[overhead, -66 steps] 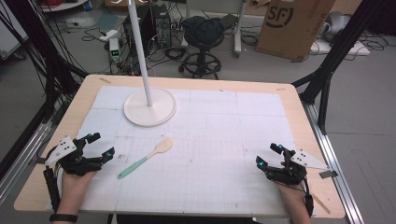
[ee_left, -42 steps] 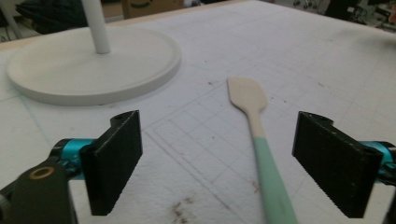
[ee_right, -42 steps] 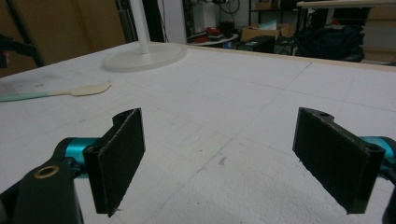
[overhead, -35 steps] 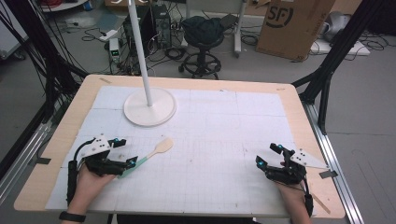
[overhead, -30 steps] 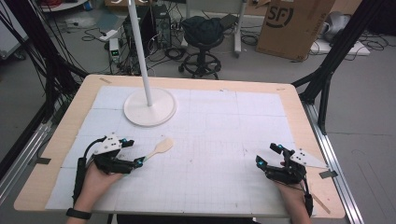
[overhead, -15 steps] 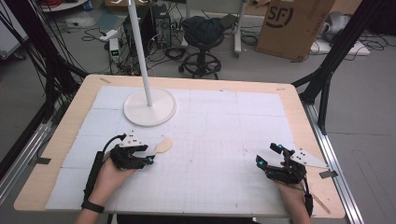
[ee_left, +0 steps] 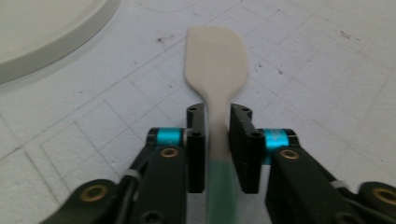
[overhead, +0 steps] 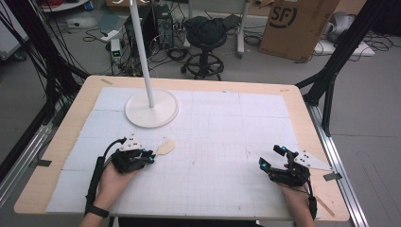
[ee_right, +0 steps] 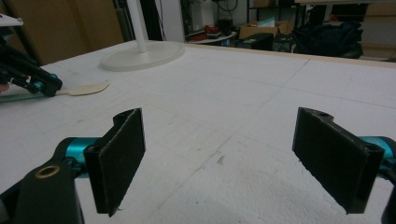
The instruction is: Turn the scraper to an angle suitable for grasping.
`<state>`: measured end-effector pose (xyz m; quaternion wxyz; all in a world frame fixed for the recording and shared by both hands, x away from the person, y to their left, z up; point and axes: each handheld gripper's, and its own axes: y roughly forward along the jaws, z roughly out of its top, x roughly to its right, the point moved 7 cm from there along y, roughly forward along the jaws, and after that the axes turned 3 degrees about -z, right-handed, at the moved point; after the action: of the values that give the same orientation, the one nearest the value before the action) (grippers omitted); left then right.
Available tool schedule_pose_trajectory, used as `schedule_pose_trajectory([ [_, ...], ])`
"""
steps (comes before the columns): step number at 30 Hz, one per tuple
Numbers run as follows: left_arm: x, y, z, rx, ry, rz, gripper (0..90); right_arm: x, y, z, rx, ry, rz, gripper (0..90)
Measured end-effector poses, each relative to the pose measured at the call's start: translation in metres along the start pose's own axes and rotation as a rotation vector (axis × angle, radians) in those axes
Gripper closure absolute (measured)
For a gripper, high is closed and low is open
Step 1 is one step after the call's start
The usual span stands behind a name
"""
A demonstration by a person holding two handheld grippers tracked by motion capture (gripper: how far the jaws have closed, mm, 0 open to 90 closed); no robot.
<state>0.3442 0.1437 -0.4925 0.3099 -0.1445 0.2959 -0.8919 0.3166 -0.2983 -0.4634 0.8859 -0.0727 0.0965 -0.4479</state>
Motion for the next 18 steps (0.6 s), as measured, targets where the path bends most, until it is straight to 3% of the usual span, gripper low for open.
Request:
schedule_pose_trajectory([
  [8, -0.001, 0.000, 0.001, 0.001, 0.006, -0.009, 80.6, 0.000, 0.000, 0.000, -0.001, 0.002, -0.001, 16.0],
  [10, 0.000, -0.001, 0.003, -0.001, 0.034, -0.012, 80.7, 0.000, 0.000, 0.000, 0.001, 0.004, -0.001, 16.1],
  [14, 0.001, -0.006, 0.012, 0.036, 0.045, -0.056, 80.8, 0.000, 0.000, 0.000, -0.001, 0.006, 0.002, 16.1],
  [15, 0.001, -0.008, 0.016, 0.029, 0.055, -0.061, 80.8, 0.000, 0.000, 0.000, 0.000, 0.006, 0.002, 16.1],
  [16, 0.002, -0.013, 0.028, 0.043, 0.091, -0.070, 80.8, 0.000, 0.000, 0.000, -0.001, 0.005, 0.002, 16.1],
  [18, 0.003, -0.015, 0.034, 0.049, 0.102, -0.081, 80.8, 0.001, 0.000, 0.000, 0.001, 0.006, 0.001, 16.1],
])
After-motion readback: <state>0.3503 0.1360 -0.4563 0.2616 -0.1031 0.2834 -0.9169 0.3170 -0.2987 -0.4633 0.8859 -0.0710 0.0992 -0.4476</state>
